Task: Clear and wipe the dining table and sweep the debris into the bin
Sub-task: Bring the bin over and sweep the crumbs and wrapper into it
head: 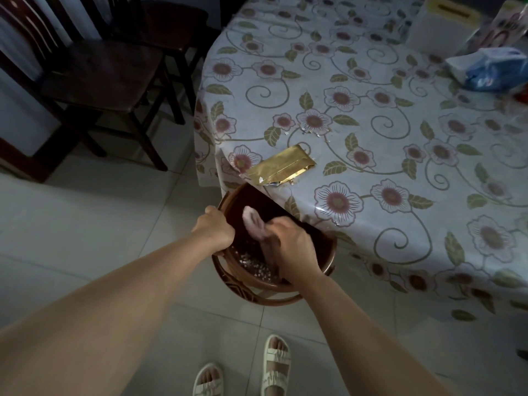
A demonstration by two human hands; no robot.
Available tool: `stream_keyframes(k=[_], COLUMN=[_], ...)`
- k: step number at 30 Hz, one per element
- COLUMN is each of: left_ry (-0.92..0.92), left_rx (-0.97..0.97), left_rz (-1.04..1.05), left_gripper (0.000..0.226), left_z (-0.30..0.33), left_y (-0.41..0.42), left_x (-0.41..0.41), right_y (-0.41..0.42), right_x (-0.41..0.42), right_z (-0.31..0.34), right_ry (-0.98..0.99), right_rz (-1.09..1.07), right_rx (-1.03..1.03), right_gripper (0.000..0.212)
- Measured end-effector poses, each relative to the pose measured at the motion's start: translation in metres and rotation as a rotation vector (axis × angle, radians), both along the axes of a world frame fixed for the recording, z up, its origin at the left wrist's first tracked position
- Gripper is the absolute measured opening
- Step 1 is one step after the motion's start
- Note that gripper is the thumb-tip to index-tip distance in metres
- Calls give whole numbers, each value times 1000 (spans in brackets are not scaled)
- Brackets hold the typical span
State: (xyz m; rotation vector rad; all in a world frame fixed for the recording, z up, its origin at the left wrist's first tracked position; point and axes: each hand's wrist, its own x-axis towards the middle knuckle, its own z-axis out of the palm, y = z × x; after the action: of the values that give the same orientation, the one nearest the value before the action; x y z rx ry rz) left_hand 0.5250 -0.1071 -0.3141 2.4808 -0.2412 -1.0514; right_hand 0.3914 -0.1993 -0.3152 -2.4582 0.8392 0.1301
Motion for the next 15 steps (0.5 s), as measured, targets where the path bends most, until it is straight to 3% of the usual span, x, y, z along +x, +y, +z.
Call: stream_keyframes(k=[2,3,5,8,10,15], left_ry=[9,5,-15,-9,-8,-38], left_rx=[3,9,31,45,33,26], left_rz=[-39,-63,-80,-70,-72,-70], left_gripper=[42,42,41,45,46,41], left_z=[-2,-4,-6,-4,-2,3], left_y=[4,5,6,7,7,6], left_x=[-1,-1,0,2,4,4], right_y=[2,2,-1,4,6,10], right_x=[1,3,11,17,15,14], right_z=[-6,-9,-12,-13,-14,-21], right_ry=[291,315,232,362,318,310], right_rz=[94,66,-9,40,-21,-142], right_rx=[-63,-89,-96,-99,-109,67], right_gripper=[20,22,19,26,23,26])
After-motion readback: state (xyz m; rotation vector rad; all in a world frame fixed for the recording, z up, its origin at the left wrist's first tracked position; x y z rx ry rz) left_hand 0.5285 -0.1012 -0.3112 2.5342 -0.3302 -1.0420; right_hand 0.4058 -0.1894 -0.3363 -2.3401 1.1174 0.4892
